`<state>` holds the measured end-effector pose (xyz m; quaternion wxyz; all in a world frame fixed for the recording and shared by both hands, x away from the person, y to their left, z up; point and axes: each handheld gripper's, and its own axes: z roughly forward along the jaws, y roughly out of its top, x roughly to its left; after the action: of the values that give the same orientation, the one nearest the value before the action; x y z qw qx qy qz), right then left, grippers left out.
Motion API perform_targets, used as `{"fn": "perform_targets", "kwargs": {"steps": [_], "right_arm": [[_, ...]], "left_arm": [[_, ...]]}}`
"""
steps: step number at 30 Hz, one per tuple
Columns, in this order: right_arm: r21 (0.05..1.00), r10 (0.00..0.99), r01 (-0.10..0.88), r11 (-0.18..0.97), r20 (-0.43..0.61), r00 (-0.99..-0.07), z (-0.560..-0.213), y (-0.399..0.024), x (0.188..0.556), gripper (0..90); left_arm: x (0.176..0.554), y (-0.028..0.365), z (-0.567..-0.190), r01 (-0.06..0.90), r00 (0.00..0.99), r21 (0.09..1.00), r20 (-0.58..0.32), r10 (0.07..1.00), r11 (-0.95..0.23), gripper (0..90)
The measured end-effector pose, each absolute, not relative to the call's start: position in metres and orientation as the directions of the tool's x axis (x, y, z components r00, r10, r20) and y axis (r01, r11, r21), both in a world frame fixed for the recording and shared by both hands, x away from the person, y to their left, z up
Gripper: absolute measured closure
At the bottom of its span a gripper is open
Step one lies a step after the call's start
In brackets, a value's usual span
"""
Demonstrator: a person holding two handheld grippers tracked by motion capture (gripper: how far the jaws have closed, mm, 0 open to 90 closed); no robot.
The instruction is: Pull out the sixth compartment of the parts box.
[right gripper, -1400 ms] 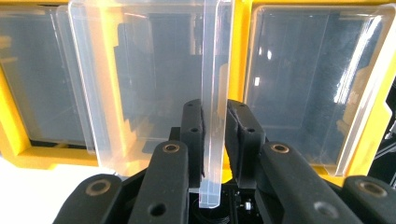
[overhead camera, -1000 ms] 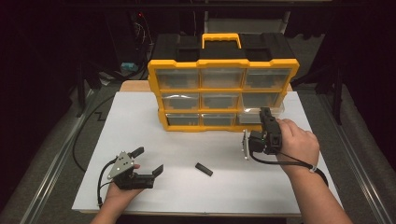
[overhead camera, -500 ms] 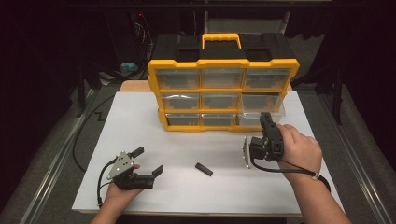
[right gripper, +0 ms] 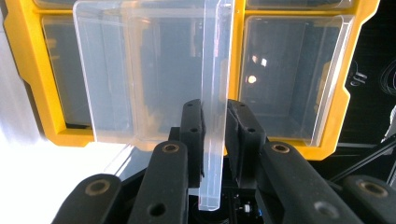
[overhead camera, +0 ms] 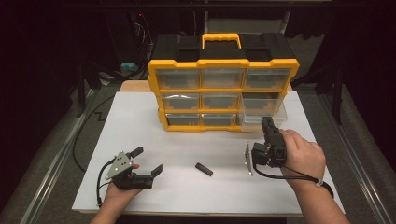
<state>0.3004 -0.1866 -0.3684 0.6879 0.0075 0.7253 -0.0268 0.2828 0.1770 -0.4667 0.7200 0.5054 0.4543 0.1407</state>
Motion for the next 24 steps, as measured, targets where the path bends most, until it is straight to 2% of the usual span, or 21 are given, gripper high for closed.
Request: {"fn": "perform_targets", "kwargs": {"steps": [24], "right_arm": [[-0.029, -0.028, 0.028, 0.999, -0.999, -0.039, -0.3724, -0.185, 0.295, 78.5]], "left_arm": [[0.2824, 0.1766, -0.4673, 0.257, 0.548, 0.857, -0.509, 0.664, 0.446, 2.1]]}}
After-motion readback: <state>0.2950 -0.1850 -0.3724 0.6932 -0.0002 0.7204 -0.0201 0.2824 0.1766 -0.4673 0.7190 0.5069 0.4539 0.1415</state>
